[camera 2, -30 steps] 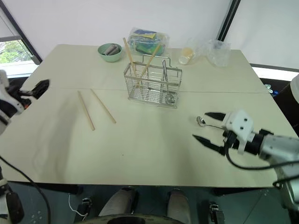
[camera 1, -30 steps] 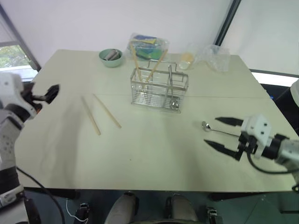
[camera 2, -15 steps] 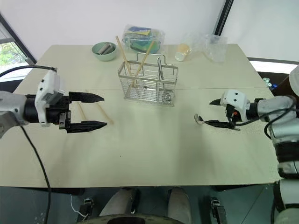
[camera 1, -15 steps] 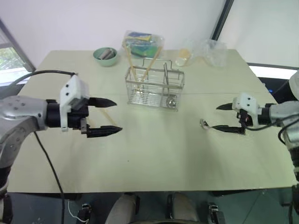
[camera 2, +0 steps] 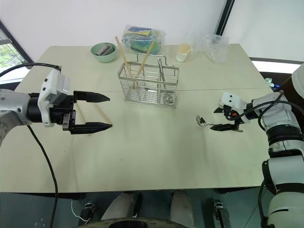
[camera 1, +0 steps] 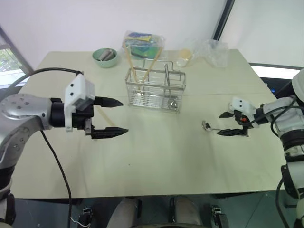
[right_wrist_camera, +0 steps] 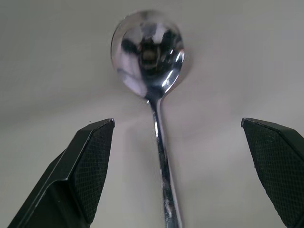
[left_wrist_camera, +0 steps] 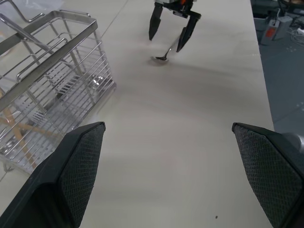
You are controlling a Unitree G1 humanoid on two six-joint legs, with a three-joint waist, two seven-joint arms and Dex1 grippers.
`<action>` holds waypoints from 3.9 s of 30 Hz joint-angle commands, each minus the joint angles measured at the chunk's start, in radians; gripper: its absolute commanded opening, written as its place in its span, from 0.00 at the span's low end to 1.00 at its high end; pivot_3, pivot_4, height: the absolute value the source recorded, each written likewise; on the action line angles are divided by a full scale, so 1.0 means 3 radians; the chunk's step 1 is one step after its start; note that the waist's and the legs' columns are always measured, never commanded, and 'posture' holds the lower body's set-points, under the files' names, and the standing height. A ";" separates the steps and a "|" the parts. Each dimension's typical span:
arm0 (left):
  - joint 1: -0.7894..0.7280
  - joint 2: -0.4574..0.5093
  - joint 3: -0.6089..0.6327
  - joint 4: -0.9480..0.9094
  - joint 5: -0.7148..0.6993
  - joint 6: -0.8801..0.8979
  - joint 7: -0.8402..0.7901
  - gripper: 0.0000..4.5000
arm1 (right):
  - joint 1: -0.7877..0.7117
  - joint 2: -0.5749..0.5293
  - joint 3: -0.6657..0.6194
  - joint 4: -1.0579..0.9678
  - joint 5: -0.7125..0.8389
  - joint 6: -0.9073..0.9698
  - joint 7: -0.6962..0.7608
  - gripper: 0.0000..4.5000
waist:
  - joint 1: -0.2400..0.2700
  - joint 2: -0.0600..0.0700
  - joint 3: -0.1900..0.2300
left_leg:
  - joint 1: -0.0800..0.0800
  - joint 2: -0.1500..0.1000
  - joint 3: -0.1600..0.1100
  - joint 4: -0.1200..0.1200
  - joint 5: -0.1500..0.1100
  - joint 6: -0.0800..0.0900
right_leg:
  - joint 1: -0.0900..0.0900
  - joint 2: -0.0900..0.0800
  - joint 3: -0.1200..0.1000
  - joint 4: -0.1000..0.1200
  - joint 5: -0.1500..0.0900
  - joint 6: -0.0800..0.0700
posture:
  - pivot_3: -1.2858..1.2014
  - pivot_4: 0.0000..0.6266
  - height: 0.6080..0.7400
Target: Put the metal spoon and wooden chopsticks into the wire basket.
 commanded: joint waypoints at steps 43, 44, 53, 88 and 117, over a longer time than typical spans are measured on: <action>-0.0678 -0.0233 0.0015 0.0476 0.0232 -0.0155 0.0293 1.00 | -0.0703 0.1785 -0.1230 -0.2569 0.1753 0.2112 -0.2646 0.01 | 0.0012 -0.0018 -0.0011 | 0.0002 -0.0007 -0.0012 0.0005 0.0003 -0.0002 | -0.0034 -0.0001 0.0002 0.0049 0.0013 -0.0015 | 0.52 0.24 0.27; -0.0684 -0.0242 0.0022 0.0474 0.0235 -0.0148 0.0304 1.00 | -0.0740 0.1844 -0.1209 -0.2426 0.1682 0.1978 -0.2716 0.01 | 0.0005 -0.0020 -0.0013 | -0.0007 -0.0008 -0.0012 0.0008 0.0003 -0.0002 | -0.0042 -0.0001 0.0002 0.0050 0.0015 -0.0017 | 0.52 0.24 0.27; -0.0630 -0.0231 0.0151 0.0378 0.0197 -0.0078 0.0420 1.00 | -0.0640 0.1986 -0.1020 -0.1517 0.1244 0.1090 -0.2733 0.24 | -0.0031 -0.0025 -0.0016 | -0.0010 -0.0005 -0.0003 0.0007 0.0003 -0.0001 | -0.0058 0.0004 0.0002 0.0051 0.0022 -0.0028 | 0.52 0.24 0.27; -0.1435 -0.1964 0.1472 0.2235 0.1351 0.1834 0.4717 1.00 | 0.1333 0.0278 -0.1551 -0.4879 0.3183 0.2805 -0.1603 0.99 | 0.0059 -0.0055 -0.0033 | 0.0000 -0.0004 -0.0009 0.0016 0.0006 -0.0008 | -0.0033 0.0003 -0.0001 0.0044 0.0028 -0.0009 | 0.52 0.24 0.27; -0.2346 -0.1657 0.0990 0.5223 0.1780 0.0345 0.4116 0.01 | 0.1950 0.0144 -0.1839 -0.5281 0.3769 0.2753 -0.2185 1.00 | 0.0100 -0.0065 -0.0039 | -0.0007 -0.0005 -0.0007 0.0015 0.0005 -0.0009 | -0.0037 -0.0003 -0.0004 0.0038 0.0030 -0.0006 | 0.52 0.24 0.27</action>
